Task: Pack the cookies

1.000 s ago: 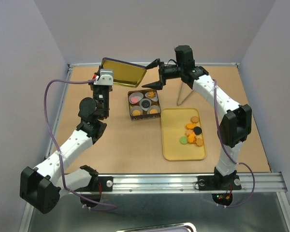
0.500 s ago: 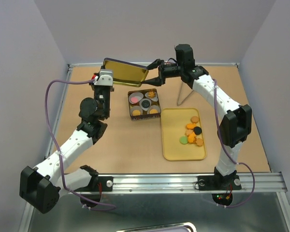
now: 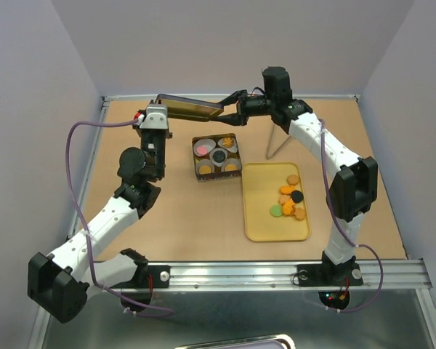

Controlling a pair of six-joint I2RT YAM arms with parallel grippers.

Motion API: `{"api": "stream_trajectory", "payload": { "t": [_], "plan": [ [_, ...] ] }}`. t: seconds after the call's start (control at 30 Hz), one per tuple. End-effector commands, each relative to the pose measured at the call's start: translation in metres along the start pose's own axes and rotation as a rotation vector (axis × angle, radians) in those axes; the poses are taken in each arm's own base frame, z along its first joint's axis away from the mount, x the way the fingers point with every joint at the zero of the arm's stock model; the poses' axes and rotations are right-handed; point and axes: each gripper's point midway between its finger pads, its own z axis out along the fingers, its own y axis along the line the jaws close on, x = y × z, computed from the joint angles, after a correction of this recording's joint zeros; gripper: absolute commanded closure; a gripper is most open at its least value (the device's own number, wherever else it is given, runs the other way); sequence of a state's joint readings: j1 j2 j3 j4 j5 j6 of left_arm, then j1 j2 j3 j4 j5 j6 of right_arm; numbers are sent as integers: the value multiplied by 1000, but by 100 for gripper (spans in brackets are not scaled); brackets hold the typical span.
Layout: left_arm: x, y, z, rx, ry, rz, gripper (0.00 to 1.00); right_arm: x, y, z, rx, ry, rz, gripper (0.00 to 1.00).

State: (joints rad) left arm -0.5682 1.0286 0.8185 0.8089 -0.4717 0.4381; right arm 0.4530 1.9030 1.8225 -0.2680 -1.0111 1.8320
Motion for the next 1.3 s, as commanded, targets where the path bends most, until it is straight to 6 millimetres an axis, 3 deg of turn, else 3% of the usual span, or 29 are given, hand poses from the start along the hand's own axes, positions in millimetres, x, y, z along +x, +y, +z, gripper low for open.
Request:
{"api": "stream_trajectory", "payload": {
  "t": [0.0,0.07,0.2,0.5,0.7,0.83,1.03,1.27],
  "plan": [
    [-49,-1,-5,45,-108,-130,64,19,11,6,-50,9,-108,100],
    [-50,2,-12,56,-102,-127,48,16,13,6,-60,-15,-107,100],
    [-49,6,-25,84,-91,-123,31,6,23,8,-100,-79,-118,100],
    [-54,14,-43,108,-71,-154,28,-11,38,4,-180,-147,-130,100],
    [-58,7,-48,173,-41,-154,27,-44,43,-29,-213,-253,-184,100],
    [-61,-1,-53,232,-5,-186,26,-73,44,-65,-231,-352,-244,100],
    [-55,0,-52,206,69,-253,27,-92,18,-85,-191,-416,-306,100],
    [-45,-18,-38,226,193,-291,22,-89,2,-90,-156,-425,-423,100]
  ]
}}
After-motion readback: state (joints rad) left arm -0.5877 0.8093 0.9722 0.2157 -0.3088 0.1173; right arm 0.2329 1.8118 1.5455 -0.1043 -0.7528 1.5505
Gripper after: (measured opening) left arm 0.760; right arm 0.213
